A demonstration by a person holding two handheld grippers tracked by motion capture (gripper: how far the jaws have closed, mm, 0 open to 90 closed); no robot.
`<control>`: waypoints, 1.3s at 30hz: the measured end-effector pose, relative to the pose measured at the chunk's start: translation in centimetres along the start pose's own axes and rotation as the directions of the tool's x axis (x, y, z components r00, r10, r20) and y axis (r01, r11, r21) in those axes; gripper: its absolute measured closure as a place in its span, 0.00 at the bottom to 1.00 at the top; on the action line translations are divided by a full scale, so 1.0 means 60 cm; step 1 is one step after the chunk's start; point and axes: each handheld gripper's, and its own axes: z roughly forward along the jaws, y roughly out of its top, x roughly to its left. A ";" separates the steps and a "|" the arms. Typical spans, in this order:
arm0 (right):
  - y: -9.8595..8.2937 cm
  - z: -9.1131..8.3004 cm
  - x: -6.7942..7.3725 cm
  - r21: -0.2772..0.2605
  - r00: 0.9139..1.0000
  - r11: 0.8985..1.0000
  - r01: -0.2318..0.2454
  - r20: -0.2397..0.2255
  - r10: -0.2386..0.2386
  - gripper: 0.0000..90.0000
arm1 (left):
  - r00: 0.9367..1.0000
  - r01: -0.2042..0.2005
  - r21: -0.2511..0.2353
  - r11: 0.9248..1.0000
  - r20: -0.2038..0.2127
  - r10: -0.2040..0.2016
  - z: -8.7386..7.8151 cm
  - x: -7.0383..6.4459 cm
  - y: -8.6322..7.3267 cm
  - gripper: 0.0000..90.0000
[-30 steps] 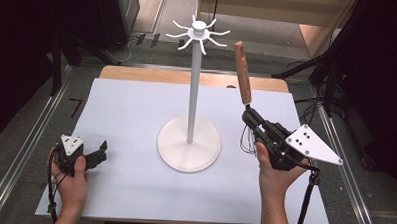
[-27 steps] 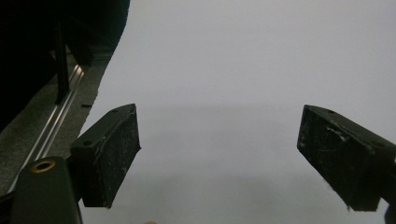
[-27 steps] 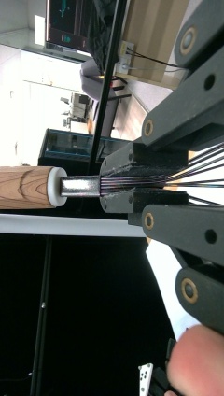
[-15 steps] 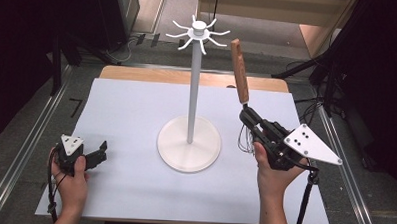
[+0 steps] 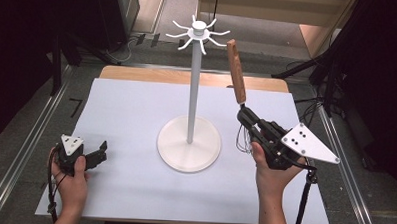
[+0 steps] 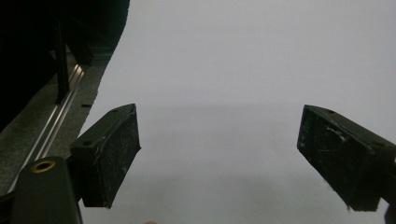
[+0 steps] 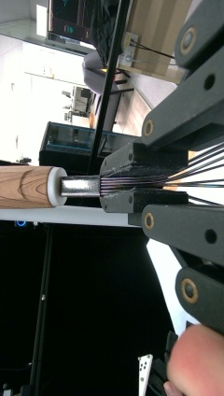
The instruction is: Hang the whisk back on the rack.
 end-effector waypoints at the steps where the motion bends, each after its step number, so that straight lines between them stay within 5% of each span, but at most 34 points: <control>1: 0.000 0.000 0.000 -0.002 1.000 1.000 0.000 0.000 0.000 0.93 | 1.000 0.000 0.000 1.000 0.000 0.000 0.000 0.000 0.000 0.16; 39: -0.005 0.023 0.000 0.004 1.000 1.000 -0.017 -0.023 0.017 0.93 | 1.000 -0.002 0.001 1.000 0.001 0.002 0.000 0.001 0.000 0.16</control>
